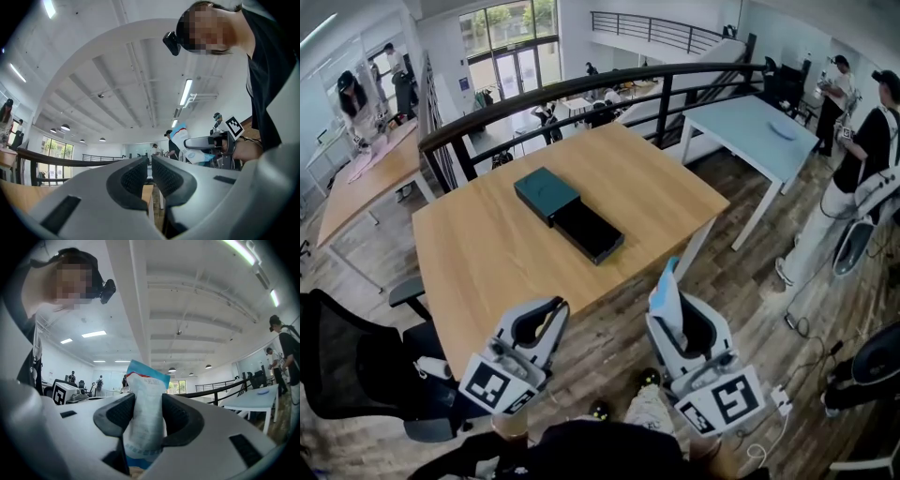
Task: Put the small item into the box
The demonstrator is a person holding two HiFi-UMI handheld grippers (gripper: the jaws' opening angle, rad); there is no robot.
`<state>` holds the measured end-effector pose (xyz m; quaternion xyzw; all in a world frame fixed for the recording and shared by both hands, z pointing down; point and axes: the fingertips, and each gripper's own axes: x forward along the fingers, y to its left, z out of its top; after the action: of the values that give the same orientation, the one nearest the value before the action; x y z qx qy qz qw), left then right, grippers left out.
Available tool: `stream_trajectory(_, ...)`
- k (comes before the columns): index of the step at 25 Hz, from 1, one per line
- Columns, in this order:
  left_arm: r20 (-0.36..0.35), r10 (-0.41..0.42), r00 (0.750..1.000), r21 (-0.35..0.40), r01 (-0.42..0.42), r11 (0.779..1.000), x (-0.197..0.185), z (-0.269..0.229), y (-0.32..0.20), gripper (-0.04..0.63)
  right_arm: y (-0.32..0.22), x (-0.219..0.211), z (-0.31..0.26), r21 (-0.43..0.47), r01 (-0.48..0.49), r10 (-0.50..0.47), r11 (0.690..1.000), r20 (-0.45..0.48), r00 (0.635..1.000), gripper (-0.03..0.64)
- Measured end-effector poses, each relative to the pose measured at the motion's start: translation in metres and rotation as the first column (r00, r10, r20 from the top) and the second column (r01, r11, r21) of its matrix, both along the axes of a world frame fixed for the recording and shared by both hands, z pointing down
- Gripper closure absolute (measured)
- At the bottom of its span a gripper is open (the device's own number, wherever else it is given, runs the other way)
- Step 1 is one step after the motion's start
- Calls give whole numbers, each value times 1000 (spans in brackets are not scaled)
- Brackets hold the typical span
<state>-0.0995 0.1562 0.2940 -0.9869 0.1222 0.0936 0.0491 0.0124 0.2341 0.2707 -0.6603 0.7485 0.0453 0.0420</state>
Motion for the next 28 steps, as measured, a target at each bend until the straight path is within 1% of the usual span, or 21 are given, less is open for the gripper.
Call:
stream_trajectory(5, 26, -24, 999, -20, 25, 1000, 12, 7, -16, 557, -21, 11, 6, -7, 36, -36, 999, 15, 999, 433)
stream_trajectory(10, 31, -105, 994, -12, 106, 994, 18, 9, -51, 557, -64, 30, 7, 7, 99, -100, 995, 32, 995, 433)
stream_trajectory(16, 49, -207, 977, -9, 208, 978, 41, 8, -99, 557, -125, 61, 9, 8, 198, -198, 980, 65, 978, 433)
stream_trajectory(20, 68, -255, 965, -14, 256, 967, 55, 12, -127, 557, -160, 83, 15, -1, 234, -233, 972, 89, 969, 433)
stream_trajectory(23, 67, -294, 953, -11, 295, 955, 65, 15, -145, 557, -182, 100, 18, -1, 255, -254, 967, 95, 963, 433)
stream_trajectory(28, 82, -344, 935, -17, 346, 938, 79, 16, -171, 557, -216, 116, 18, -8, 310, -307, 951, 102, 946, 433)
